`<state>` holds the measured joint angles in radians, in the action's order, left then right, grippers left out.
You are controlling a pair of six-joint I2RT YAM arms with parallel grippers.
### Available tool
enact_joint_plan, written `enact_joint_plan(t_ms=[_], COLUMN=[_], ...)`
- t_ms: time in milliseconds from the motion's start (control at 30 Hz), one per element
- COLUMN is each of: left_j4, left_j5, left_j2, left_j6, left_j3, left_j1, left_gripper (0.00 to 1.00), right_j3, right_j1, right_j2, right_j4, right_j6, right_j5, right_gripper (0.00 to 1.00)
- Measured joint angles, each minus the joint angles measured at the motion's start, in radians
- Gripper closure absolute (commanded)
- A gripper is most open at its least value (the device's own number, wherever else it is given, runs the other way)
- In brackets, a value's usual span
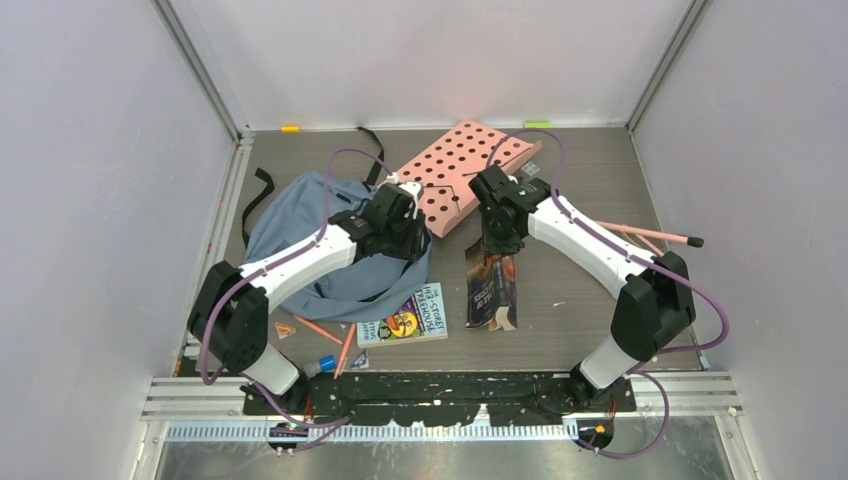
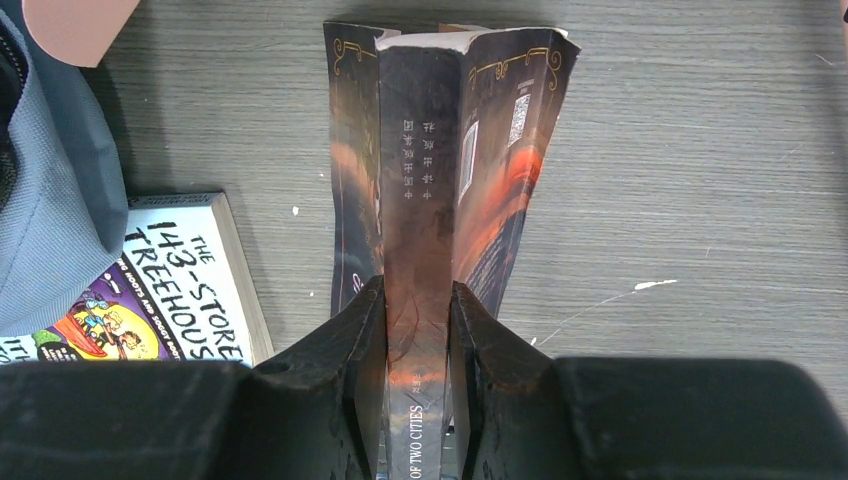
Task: Pack the student bag
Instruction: Pick up the book from the center of the board.
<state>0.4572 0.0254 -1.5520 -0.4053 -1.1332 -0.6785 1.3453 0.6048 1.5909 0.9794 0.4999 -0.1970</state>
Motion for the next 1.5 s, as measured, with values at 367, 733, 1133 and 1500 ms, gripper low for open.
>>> enact_joint_plan(t_ms=[367, 733, 1133, 1500], left_j4=[0.000, -0.006, 0.005, 0.030], left_j5=[-0.035, -0.082, -0.006, 0.069], left_j2=[0.000, 0.000, 0.031, 0.079], left_j6=[0.011, -0.001, -0.033, -0.055], left_j3=[0.000, 0.028, 0.033, 0.033], left_j1=[0.000, -0.002, -0.008, -0.008], left_gripper=[0.60, 0.67, 0.87, 1.00], right_j3=[-0.001, -0.005, -0.022, -0.031], right_j1=[0.003, 0.003, 0.009, 0.009], right_j2=[0.000, 0.000, 0.000, 0.000], right_j4=[-0.003, -0.011, -0.016, -0.014], right_j6=[0.000, 0.000, 0.000, 0.000], right_j5=[0.001, 0.002, -0.001, -0.011], right_gripper=[0.99, 0.99, 0.99, 0.99])
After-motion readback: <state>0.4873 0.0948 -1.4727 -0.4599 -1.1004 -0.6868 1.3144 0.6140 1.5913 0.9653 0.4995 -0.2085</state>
